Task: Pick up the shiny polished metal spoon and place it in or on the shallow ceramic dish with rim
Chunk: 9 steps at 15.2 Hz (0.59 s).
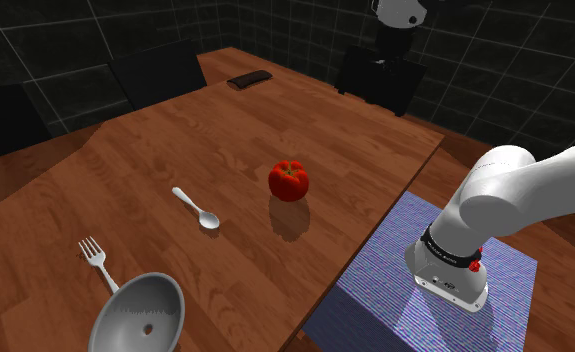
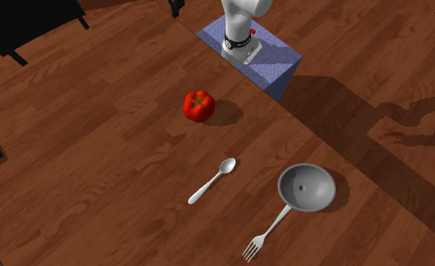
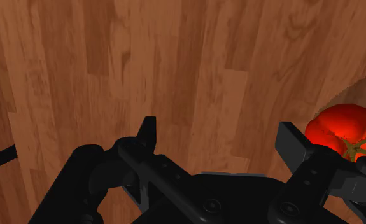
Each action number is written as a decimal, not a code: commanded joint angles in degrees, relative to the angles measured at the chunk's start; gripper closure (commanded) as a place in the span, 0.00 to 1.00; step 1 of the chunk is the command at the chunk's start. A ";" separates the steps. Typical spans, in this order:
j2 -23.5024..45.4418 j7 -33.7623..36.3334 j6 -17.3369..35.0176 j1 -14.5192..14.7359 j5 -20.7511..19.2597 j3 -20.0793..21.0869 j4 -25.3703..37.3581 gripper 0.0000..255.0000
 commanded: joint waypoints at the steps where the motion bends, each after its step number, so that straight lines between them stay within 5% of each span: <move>1: 0.00 0.00 0.00 0.00 0.00 0.00 0.00 0.00; 9: 11.02 8.31 7.24 3.15 6.24 6.02 1.66 0.00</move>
